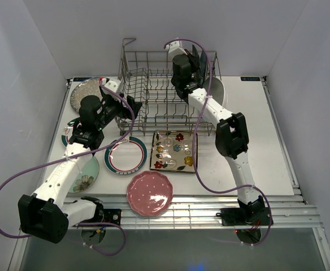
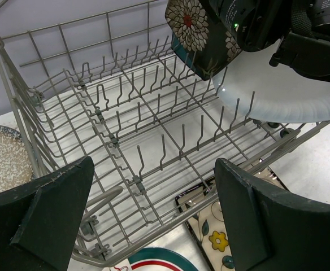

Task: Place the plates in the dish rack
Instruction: Insert the plate into the dish rack.

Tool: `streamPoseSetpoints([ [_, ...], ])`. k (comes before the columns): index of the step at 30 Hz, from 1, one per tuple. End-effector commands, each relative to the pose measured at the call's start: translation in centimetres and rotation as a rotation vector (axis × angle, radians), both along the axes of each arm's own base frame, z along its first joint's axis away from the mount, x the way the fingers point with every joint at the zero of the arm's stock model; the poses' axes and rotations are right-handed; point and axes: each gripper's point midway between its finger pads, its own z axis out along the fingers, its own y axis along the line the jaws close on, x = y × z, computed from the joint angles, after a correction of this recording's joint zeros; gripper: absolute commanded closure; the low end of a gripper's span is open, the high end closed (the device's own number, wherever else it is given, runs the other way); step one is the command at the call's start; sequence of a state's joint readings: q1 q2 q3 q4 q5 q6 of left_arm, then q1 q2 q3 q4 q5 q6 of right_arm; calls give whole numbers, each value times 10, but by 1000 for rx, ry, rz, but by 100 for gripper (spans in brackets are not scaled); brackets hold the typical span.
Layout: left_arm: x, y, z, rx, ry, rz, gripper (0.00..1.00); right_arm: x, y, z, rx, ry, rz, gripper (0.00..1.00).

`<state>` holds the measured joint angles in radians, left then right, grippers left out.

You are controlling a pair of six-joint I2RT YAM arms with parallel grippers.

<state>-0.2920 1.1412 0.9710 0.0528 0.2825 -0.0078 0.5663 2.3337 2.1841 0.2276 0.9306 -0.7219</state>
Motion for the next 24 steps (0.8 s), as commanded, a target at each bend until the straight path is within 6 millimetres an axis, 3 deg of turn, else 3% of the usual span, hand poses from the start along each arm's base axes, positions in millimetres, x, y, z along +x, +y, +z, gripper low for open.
streamPoseSetpoints([
  [1,-4,-5,-2,2,2,-27,2,-11,-31,83,137,-252,-107,92],
  [13,-7,-6,2,0,-6,-32,2,-25,-42,99,185,-302,-138,92],
  [18,-7,-6,2,-1,-8,-32,2,-23,-41,93,169,-290,-135,92],
  [24,-7,-6,1,0,-5,-32,2,-7,-25,72,172,-234,-69,92],
])
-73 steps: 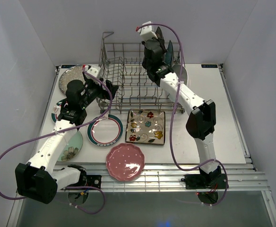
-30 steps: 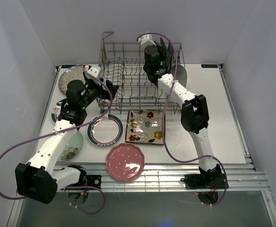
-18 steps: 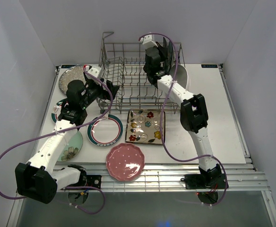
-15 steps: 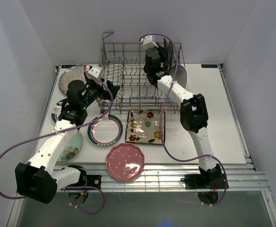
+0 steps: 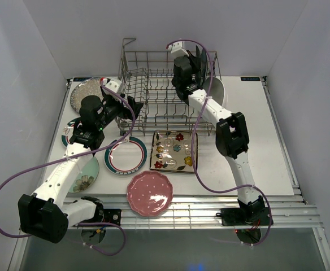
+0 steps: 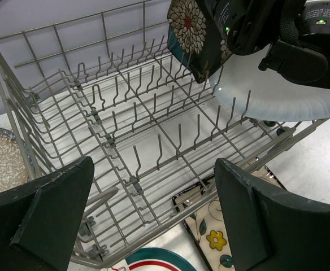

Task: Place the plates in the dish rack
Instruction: Insert the plate into the dish rack.

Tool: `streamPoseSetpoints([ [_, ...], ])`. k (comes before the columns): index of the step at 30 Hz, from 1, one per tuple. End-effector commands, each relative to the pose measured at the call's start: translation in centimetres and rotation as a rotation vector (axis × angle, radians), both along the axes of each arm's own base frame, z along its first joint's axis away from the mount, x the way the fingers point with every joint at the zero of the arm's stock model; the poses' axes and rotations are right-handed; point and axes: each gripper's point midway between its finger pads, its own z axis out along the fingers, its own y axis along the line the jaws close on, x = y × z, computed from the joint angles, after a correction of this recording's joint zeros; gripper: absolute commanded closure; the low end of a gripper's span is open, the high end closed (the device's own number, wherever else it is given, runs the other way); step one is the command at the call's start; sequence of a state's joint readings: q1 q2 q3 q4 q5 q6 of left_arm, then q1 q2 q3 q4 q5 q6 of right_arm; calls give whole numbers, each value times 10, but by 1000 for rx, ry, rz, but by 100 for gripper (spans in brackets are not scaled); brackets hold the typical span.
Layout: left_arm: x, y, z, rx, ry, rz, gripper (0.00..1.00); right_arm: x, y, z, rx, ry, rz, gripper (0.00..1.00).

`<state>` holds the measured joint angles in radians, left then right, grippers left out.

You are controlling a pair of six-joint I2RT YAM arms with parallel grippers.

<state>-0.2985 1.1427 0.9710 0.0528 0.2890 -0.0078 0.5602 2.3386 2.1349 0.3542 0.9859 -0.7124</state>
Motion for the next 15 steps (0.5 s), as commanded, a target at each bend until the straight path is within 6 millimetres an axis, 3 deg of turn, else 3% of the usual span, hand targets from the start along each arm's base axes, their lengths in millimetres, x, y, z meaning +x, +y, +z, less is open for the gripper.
streamPoseSetpoints([
  [1,-6,-3,2,0,-7,-20,2,-3,-12,74,125,-172,15,92],
  [7,-5,-3,-1,2,-1,-20,2,5,-13,57,115,-135,18,92],
  [15,-6,-4,1,1,-4,-20,2,7,-18,51,140,-120,32,88],
])
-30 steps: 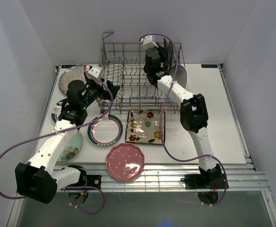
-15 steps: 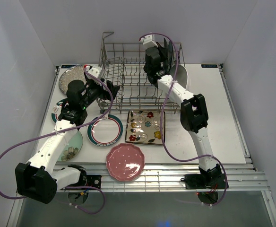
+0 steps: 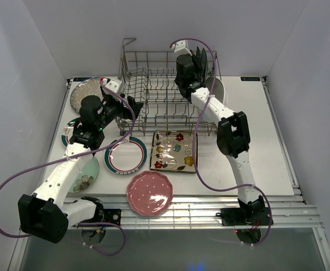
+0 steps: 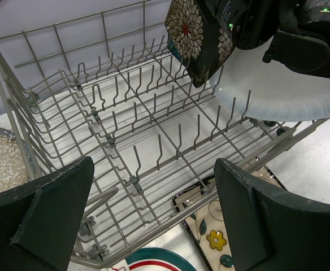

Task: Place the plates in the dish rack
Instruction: Insert the plate into the dish rack.

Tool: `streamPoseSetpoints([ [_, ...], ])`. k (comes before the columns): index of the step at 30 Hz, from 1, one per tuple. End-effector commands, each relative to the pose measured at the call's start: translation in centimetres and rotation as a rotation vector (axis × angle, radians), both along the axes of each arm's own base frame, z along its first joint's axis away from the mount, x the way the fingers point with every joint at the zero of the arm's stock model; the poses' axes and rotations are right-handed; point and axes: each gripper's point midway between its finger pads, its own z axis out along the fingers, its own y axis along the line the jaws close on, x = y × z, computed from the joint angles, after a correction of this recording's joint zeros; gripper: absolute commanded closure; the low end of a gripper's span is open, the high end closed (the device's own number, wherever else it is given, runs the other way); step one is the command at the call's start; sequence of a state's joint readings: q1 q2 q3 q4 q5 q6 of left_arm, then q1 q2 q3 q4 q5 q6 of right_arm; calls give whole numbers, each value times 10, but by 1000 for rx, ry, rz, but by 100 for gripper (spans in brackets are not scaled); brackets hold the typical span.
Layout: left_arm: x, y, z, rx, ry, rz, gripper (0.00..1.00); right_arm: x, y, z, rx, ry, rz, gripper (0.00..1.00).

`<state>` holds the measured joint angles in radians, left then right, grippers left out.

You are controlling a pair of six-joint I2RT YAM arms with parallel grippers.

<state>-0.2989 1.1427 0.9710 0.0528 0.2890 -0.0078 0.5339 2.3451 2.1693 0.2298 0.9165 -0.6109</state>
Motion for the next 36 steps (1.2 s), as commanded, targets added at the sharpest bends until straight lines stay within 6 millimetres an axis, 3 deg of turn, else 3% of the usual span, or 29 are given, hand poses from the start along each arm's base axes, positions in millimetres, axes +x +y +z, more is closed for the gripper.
streamPoseSetpoints([
  [1,-6,-4,1,1,-4,-20,2,-3,-16,62,101,-163,-23,88],
  [16,-5,-3,0,3,-1,-15,2,9,-17,42,96,-152,-3,84],
  [21,-5,-4,-1,3,1,-15,2,9,-20,39,98,-156,-9,75],
  [22,-5,-4,0,3,-1,-15,2,8,-21,42,99,-162,-11,69],
  [25,-4,-4,0,3,0,-14,2,7,-21,47,105,-170,-8,59],
  [27,-5,-4,0,3,0,-14,2,7,-19,45,108,-150,6,58],
  [31,-5,-3,1,2,-2,-12,2,4,-20,58,127,-170,10,43],
  [36,-5,-4,1,2,-2,-15,2,-1,-20,69,150,-183,22,42],
])
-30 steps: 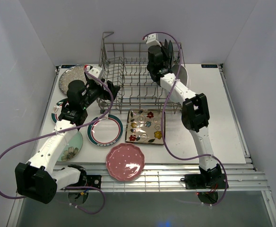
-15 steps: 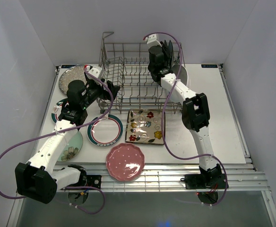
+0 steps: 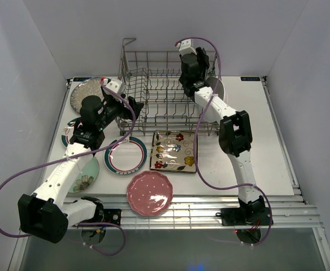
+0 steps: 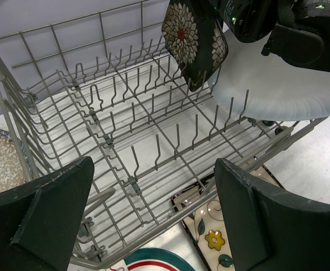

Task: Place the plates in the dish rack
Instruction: Insert the plate into the dish rack.

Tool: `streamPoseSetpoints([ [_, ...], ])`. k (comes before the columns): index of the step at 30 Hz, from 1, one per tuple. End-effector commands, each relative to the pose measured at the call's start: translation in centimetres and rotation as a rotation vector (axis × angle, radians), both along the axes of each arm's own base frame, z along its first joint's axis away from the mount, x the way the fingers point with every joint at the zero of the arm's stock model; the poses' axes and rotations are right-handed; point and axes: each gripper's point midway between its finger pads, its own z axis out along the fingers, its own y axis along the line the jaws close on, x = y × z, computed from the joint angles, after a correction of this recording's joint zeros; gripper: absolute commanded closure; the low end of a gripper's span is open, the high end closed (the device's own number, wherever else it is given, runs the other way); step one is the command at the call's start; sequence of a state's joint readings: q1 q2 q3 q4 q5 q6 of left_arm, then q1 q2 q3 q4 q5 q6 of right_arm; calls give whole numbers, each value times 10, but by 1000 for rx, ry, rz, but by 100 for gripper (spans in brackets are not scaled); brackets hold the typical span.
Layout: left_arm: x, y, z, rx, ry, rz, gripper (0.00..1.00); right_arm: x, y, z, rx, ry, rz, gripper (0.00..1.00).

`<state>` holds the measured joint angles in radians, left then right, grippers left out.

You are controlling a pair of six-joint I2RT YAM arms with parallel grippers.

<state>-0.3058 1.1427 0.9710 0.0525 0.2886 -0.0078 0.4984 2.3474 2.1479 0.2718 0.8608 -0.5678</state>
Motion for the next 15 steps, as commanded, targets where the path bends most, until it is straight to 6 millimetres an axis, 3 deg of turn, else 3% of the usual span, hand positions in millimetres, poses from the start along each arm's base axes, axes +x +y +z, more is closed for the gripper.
streamPoseSetpoints([
  [1,-3,-2,-1,4,1,-7,2,-13,-10,75,103,-154,-2,42],
  [8,-3,-2,-2,5,4,-9,2,-19,-15,82,97,-156,-17,43],
  [15,-1,-2,-4,29,-5,-11,2,-3,-30,72,149,-123,7,54],
])
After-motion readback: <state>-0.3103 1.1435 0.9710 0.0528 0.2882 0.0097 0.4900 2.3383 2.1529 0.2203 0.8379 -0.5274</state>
